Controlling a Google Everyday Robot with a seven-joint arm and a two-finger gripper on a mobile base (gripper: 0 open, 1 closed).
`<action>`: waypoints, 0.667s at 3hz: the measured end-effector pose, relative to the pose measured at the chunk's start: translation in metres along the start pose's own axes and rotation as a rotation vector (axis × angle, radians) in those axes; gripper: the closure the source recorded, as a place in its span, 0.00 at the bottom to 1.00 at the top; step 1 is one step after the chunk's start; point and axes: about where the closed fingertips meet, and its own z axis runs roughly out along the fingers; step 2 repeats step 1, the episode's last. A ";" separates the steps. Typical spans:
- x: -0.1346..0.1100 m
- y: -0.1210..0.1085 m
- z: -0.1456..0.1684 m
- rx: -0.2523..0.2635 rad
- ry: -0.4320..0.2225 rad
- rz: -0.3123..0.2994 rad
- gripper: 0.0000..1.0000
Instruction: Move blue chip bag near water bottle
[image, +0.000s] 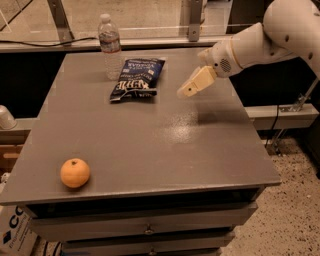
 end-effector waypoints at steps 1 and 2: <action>0.000 0.000 0.000 0.000 0.000 0.000 0.00; 0.000 0.000 0.000 0.000 0.000 0.000 0.00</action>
Offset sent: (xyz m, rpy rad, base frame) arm 0.0000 0.0000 0.0000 0.0000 0.0000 0.0000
